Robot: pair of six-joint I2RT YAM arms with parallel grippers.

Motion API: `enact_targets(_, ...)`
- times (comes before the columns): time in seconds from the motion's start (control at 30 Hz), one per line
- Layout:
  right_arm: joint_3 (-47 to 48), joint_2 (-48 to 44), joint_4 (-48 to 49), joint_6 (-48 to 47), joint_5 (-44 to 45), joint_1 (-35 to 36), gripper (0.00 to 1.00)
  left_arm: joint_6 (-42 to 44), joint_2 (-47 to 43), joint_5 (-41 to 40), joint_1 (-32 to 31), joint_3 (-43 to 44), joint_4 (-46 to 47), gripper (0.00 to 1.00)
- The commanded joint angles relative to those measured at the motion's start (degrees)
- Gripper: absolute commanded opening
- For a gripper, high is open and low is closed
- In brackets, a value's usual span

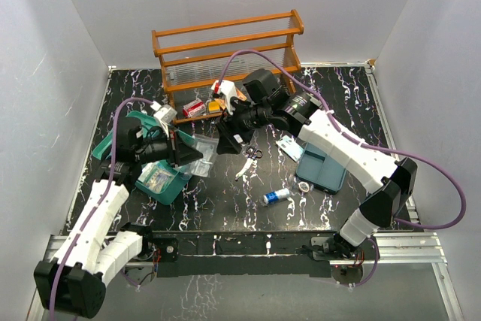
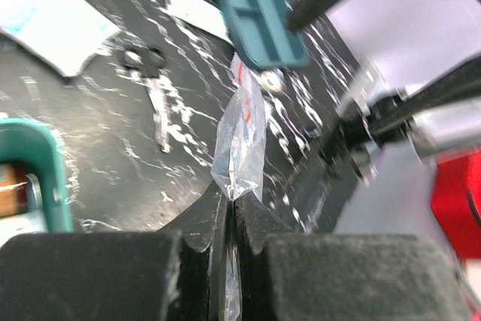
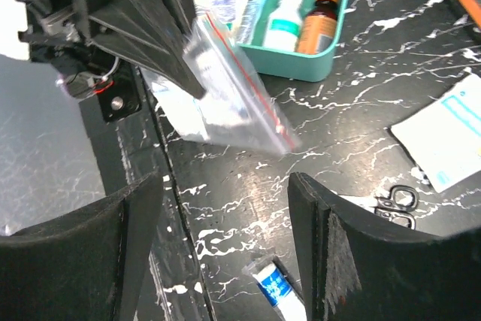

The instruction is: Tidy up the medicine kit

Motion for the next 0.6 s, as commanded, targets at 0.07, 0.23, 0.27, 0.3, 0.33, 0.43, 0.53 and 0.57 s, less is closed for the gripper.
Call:
enact_targets(0.07, -0.5, -1.9, 8.4, 6.7, 4.6, -0.4, 0.63, -13.4, -4.6, -30.2, 0.1, 3.5, -5.3, 0.00)
enact_targets(0.23, -5.1, -1.4, 16.4, 16.1, 6.3, -0.4, 0.60, -21.7, -3.6, -49.8, 0.2, 8.9, -16.8, 0.00)
enact_targets(0.27, -6.3, -1.5, 17.6, 17.6, 8.5, -0.4, 0.59, -24.1, -3.7, -52.8, 0.1, 9.5, -18.7, 0.00)
enact_targets(0.3, -7.5, -1.8, 18.5, 19.2, 11.9, -0.4, 0.59, -26.1, -4.0, -54.9, 0.1, 9.7, -20.1, 0.00)
enact_targets(0.33, -8.5, -2.0, 19.2, 20.1, 13.5, -0.5, 0.59, -28.2, -4.5, -57.6, 0.2, 9.7, -21.6, 0.00)
enact_targets(0.43, -11.7, -2.9, 21.0, 20.8, 15.5, -0.5, 0.59, -37.8, -5.5, -65.5, 0.2, 9.5, -28.5, 0.00)
enact_targets(0.53, -14.2, -3.6, 22.1, 20.8, 17.4, -0.5, 0.59, -45.3, -5.9, -68.7, 0.1, 8.3, -33.7, 0.00)
enact_targets(0.57, -14.6, -3.7, 22.2, 20.6, 17.8, -0.5, 0.59, -46.9, -5.9, -69.4, 0.1, 7.8, -34.7, 0.00)
